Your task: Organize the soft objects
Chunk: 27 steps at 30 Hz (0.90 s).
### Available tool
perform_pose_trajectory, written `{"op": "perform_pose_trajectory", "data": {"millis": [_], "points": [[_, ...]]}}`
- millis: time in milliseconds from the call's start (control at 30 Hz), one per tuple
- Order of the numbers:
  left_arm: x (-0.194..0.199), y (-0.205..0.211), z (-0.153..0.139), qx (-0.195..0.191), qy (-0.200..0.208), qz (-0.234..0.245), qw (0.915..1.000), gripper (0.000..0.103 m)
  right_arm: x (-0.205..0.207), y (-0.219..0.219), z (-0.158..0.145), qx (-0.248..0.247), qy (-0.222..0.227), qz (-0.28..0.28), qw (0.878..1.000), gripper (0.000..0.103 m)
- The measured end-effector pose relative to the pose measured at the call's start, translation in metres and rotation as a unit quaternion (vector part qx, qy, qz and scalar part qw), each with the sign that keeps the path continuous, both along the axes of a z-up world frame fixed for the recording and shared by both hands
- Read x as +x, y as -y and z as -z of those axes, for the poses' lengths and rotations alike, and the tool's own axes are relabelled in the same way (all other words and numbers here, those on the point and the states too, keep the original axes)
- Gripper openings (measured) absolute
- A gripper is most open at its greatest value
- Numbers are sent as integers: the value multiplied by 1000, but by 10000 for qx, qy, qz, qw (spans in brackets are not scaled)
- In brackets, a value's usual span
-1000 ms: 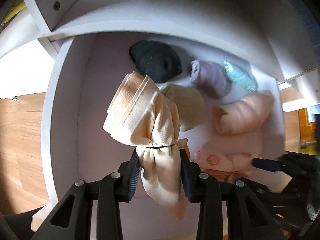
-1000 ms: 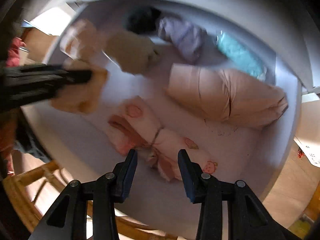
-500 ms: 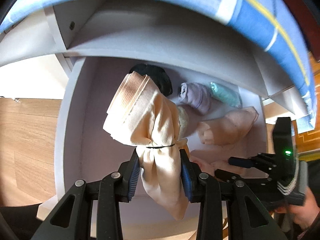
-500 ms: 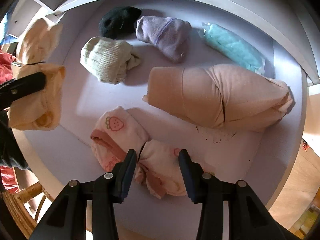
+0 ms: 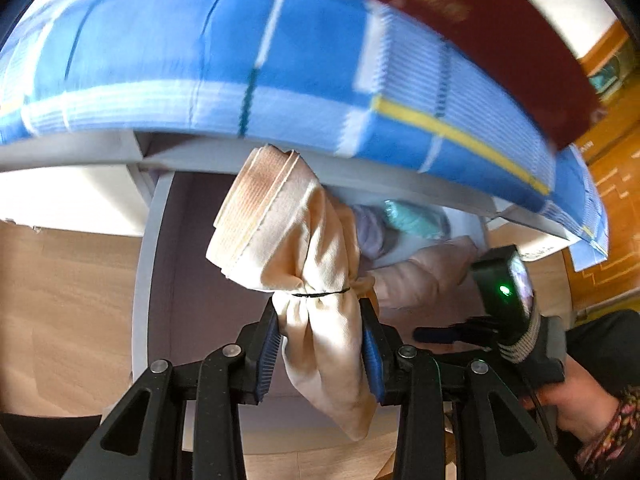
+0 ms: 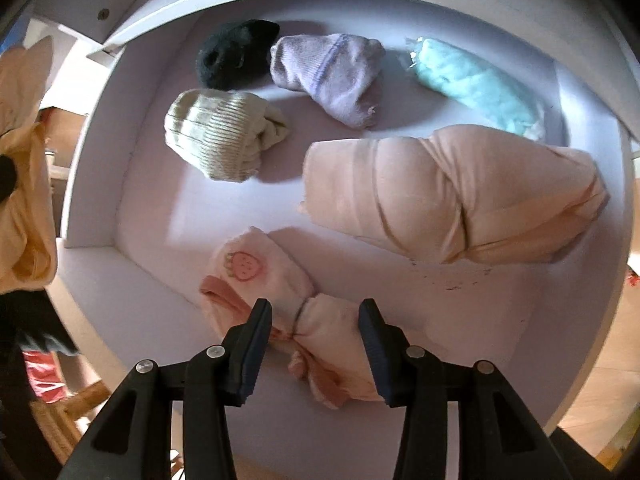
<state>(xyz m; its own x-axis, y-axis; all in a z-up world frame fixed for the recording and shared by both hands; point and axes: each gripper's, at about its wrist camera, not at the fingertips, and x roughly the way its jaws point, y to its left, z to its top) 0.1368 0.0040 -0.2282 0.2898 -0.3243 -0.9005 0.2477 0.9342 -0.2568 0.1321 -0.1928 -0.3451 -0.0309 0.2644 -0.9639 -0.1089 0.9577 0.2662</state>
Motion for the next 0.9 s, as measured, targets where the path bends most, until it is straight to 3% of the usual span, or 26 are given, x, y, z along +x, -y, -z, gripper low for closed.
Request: {"op": "perform_pose_trajectory", "data": {"millis": [133, 333, 500, 900], "points": [[-10, 1, -21, -121, 136, 232, 9996, 37, 12, -8, -4, 207, -230, -252, 9992, 48], [-24, -14, -57, -347, 344, 422, 9979, 37, 14, -26, 5, -417, -245, -903, 9947, 49], [-33, -26, -83, -485, 476, 499, 9964, 37, 20, -32, 11, -504, -318, -984, 9934, 55], [-52, -11, -84, -381, 504, 809, 9947, 37, 16, -34, 19, -647, -285, -1146, 9909, 57]]}}
